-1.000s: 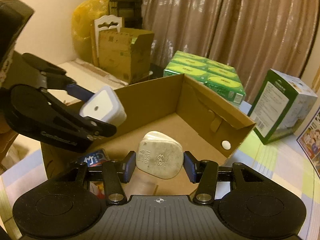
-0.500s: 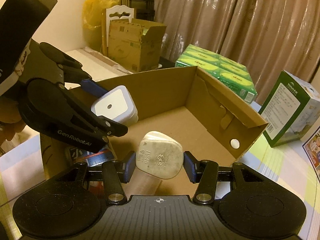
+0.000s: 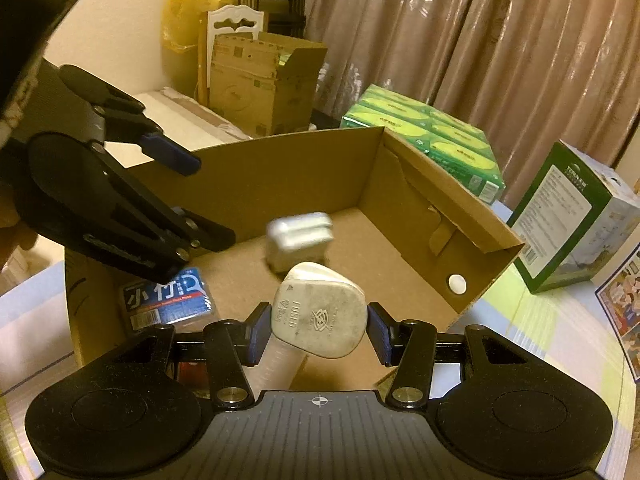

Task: Organize rigid objects
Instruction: 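Open the right tool to drop the plug into the box, then move both open tools away from the box back over the table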

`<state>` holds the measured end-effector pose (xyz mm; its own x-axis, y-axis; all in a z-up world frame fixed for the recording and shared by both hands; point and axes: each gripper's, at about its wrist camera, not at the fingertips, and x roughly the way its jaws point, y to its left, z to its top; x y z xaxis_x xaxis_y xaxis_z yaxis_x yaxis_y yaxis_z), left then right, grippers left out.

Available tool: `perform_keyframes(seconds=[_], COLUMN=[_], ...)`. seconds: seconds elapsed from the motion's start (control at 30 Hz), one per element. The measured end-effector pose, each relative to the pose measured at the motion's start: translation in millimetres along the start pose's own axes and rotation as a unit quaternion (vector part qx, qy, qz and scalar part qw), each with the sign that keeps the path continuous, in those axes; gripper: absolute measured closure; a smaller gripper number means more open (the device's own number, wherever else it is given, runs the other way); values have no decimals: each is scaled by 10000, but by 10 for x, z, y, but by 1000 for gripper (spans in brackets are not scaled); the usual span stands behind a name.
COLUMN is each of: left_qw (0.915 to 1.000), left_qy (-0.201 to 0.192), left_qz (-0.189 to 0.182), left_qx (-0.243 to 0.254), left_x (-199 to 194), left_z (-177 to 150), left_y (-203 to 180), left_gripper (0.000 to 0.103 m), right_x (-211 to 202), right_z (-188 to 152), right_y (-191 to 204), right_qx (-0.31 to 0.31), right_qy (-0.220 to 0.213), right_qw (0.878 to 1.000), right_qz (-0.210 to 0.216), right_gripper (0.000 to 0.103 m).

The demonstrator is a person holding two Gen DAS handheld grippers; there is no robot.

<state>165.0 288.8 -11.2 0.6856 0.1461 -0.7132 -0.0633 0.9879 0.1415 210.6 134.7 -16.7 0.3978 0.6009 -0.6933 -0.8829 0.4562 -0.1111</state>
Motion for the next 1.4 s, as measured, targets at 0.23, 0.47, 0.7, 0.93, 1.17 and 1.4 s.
perform_keyframes(seconds=[0.23, 0.47, 0.7, 0.93, 1.17, 1.4], left_qw=[10000, 10000, 9998, 9993, 9971, 9936], left_qy=[-33, -38, -55, -148, -350, -547], left_qz=[-13, -11, 41, -11, -156, -355], left_qx=[-66, -91, -173, -335, -664, -920], left_x=[-45, -63, -116, -260, -581, -968], left_z=[-11, -25, -40, -48, -61, -68], left_y=[5, 15, 14, -15, -157, -455], left_gripper=[38, 38, 36, 36, 36, 36], right_x=[-2, 1, -48, -347, -893, -1391], right_z=[-17, -20, -13, -57, -255, -645], right_y=[24, -6, -52, -217, -378, -406], right_qx=[-26, -5, 94, 619, 1555, 2389], right_qy=[25, 11, -192, -656, -1045, -995], right_qw=[10000, 10000, 9993, 9949, 9803, 9634], right_qz=[-19, -88, -306, -457, -630, -698], right_gripper=[55, 55, 55, 55, 55, 54])
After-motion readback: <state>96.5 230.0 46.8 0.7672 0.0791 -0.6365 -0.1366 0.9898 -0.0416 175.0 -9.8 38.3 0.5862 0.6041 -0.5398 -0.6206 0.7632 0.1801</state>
